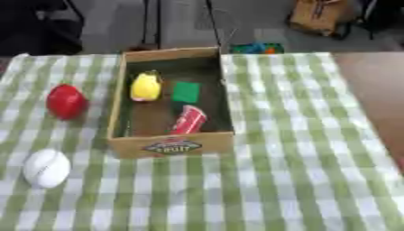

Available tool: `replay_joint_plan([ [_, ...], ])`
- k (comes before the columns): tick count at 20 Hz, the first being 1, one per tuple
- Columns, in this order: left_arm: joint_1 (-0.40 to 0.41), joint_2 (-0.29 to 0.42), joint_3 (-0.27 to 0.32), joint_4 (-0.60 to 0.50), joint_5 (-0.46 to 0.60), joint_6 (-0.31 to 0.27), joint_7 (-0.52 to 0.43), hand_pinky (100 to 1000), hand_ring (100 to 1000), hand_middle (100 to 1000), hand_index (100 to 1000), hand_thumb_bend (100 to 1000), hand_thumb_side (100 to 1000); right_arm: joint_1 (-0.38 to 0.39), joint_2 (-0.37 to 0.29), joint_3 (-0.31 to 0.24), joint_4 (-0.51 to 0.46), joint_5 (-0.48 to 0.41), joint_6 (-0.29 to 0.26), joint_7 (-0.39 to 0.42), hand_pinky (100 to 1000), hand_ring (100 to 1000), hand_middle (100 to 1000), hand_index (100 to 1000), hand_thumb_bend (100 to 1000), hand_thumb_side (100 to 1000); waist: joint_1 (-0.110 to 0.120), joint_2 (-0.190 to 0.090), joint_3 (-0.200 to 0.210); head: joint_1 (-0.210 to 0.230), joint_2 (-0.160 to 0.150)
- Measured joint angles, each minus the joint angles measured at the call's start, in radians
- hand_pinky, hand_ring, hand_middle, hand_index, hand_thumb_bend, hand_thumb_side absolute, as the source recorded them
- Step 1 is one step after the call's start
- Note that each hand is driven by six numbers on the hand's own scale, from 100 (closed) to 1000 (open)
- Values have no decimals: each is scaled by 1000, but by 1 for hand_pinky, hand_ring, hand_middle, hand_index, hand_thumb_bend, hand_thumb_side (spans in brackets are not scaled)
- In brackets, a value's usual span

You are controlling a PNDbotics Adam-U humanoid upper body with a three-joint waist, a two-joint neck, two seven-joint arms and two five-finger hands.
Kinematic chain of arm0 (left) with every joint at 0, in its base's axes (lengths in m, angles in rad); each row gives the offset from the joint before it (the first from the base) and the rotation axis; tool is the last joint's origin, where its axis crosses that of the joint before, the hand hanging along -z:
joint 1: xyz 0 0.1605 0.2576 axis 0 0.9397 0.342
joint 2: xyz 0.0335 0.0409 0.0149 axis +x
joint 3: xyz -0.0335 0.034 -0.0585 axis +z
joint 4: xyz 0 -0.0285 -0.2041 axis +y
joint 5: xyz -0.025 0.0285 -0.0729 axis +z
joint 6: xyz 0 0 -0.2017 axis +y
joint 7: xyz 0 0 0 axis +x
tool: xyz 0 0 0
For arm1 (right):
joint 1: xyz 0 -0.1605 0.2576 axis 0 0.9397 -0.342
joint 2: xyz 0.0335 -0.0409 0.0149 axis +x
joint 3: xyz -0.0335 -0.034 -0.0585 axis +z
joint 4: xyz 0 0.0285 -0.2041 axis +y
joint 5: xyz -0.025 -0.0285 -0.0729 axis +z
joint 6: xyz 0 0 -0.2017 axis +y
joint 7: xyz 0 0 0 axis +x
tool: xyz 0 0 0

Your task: Pick up objects on the table and place them in the box.

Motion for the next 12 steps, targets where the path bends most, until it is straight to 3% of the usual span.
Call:
replay_joint_plan([
  [4,0,1,0,0,-15,14,-45,847,989,989,1000,100,971,0,0,0,0,0,0,0,544,591,586,618,100,852,0,0,0,0,-7],
  [8,0,10,0,0,-38,30,-147,912,1000,1000,1000,100,969,1,0,0,0,0,2,3,544,591,586,618,100,851,0,0,1,-1,-7],
  [9,0,14,0,0,-39,33,-175,1000,1000,1000,1000,100,988,1,0,0,0,0,2,3,544,591,585,618,100,849,1,-1,1,-1,-7],
  [12,-10,59,0,0,-22,52,-285,1000,1000,1000,1000,100,981,5,0,0,0,0,2,6,545,591,585,618,100,848,3,-8,2,-4,-7],
])
